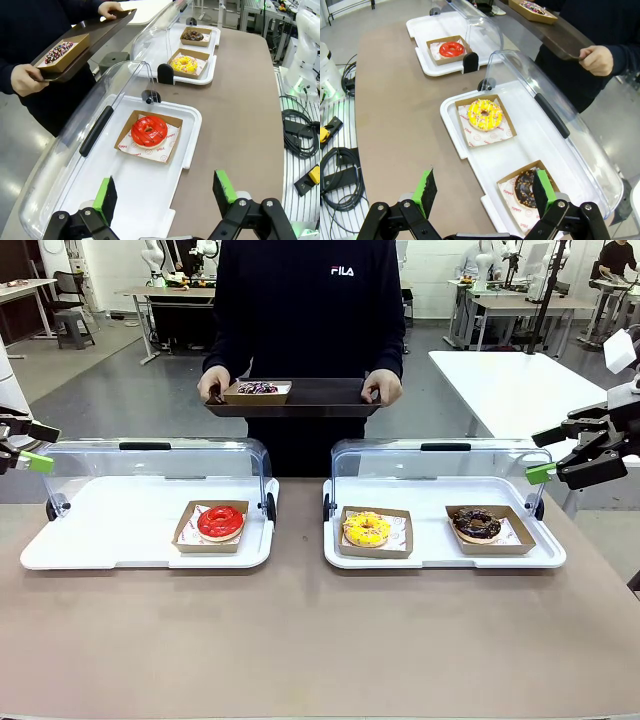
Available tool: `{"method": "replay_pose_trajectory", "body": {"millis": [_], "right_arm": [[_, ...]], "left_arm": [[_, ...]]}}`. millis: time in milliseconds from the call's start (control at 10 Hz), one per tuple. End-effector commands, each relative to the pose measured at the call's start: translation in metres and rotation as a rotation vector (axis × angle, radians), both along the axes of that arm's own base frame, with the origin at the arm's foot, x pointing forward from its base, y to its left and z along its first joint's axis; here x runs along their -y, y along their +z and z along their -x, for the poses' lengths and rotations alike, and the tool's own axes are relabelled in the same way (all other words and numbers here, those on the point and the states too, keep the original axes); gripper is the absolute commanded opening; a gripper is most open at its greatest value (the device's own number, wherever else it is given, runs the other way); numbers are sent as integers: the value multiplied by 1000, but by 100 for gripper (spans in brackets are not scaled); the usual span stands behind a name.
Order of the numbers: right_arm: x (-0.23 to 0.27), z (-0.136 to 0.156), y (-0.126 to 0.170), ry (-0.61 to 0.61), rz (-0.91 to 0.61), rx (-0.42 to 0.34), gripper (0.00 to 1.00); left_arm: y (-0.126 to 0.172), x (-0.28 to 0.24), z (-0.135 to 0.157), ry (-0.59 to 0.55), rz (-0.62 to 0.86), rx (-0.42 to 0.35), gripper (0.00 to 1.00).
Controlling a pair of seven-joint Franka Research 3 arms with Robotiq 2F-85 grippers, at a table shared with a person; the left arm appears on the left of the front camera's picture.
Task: Provide the desired donut to the person.
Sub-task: Pick up and lift the Paper togo box containing the Donut pointed at by the person.
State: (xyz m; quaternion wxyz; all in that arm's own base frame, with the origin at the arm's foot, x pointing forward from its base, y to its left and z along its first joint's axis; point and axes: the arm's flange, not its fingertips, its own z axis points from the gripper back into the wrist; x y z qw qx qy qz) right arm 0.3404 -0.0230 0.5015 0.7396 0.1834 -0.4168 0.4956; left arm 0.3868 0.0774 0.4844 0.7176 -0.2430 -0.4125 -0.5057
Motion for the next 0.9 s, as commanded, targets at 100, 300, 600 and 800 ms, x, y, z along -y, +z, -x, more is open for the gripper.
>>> {"method": "replay_pose_trajectory", "body": {"millis": [100,300,600,800], "right_arm": [[-1,-4,-2,16,-30,16,100],[-1,-4,-2,16,-30,16,100],[-1,-4,-2,16,-30,16,100],[-1,-4,-2,16,-30,16,100]], "left_arm": [[0,0,0,0,2,0,100],[0,0,0,0,2,0,100],[0,0,0,0,2,0,100],[0,0,0,0,2,0,100]]}}
